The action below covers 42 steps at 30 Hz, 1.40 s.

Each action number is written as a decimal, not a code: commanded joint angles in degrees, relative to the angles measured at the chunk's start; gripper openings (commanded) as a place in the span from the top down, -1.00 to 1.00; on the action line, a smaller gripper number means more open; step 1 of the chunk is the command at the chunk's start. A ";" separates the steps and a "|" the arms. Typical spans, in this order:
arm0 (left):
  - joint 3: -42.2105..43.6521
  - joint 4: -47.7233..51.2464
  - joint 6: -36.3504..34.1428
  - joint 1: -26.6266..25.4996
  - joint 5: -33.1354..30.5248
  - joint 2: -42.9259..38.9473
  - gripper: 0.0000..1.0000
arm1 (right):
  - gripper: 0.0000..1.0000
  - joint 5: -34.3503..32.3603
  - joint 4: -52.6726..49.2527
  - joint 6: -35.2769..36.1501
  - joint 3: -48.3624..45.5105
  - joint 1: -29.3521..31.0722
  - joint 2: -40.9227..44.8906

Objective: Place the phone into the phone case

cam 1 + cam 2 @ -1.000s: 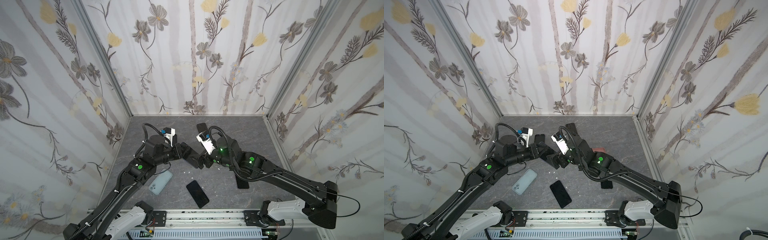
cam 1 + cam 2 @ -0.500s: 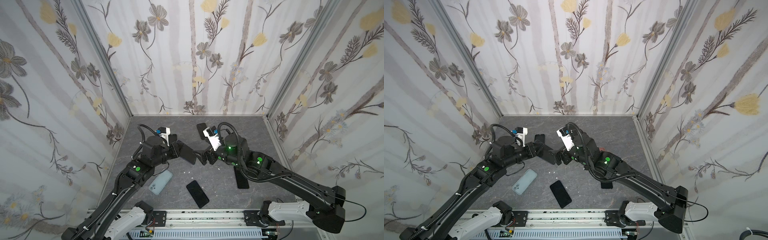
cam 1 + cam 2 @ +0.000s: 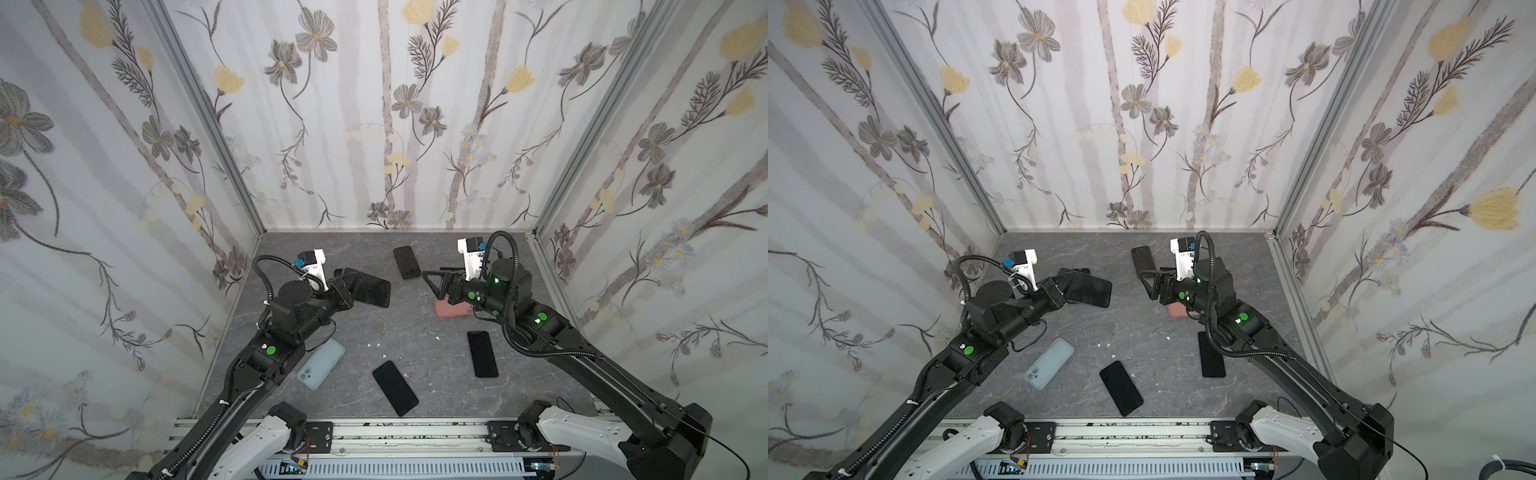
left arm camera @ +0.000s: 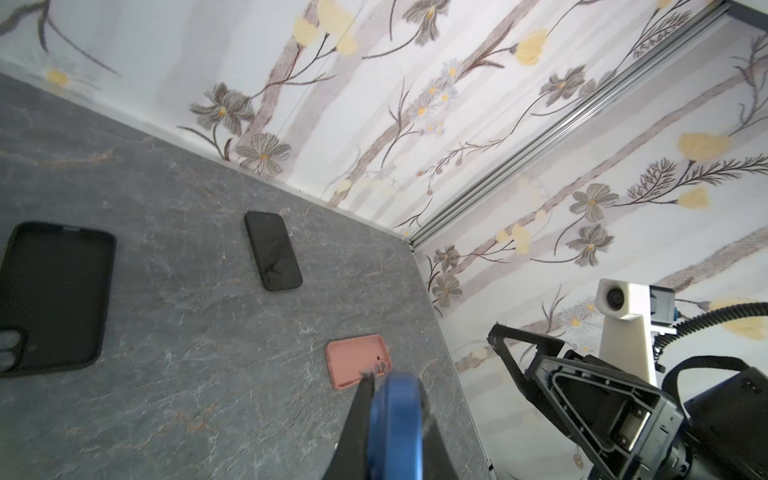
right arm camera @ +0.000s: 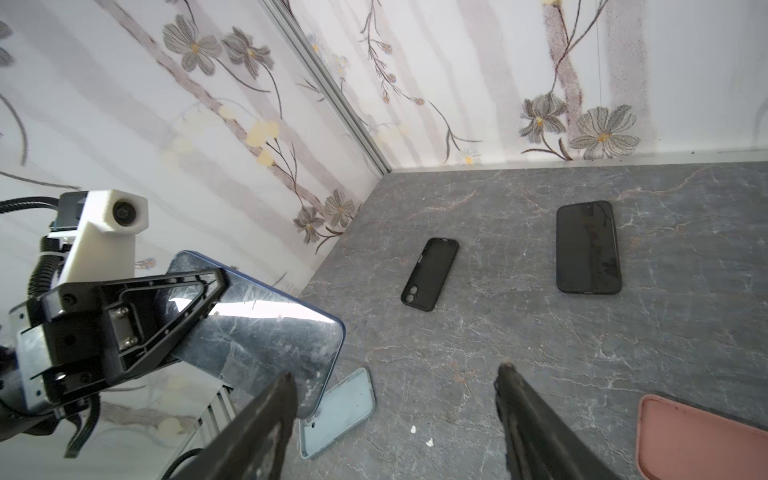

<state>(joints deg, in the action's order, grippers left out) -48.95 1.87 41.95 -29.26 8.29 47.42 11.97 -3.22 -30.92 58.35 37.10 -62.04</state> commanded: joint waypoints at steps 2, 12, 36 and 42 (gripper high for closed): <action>-1.47 -12.33 -1.35 0.08 -2.96 1.13 1.00 | -0.57 6.95 7.17 -2.82 0.17 -1.85 1.16; 5.19 -31.19 7.01 0.08 4.97 -1.16 1.00 | -0.71 23.91 21.12 -7.79 2.37 -2.81 -5.63; 13.01 -40.55 5.36 0.08 3.05 -8.22 1.00 | 0.23 41.98 46.40 -25.24 11.72 6.04 -24.45; 14.29 -38.98 5.15 0.08 1.86 -10.73 1.00 | 0.72 39.91 47.61 -25.08 9.40 6.59 -22.70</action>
<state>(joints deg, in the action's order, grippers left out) -35.07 -34.48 47.97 -29.21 13.47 37.32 52.16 39.22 -54.81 68.20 43.51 -85.80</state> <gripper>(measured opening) 0.099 0.170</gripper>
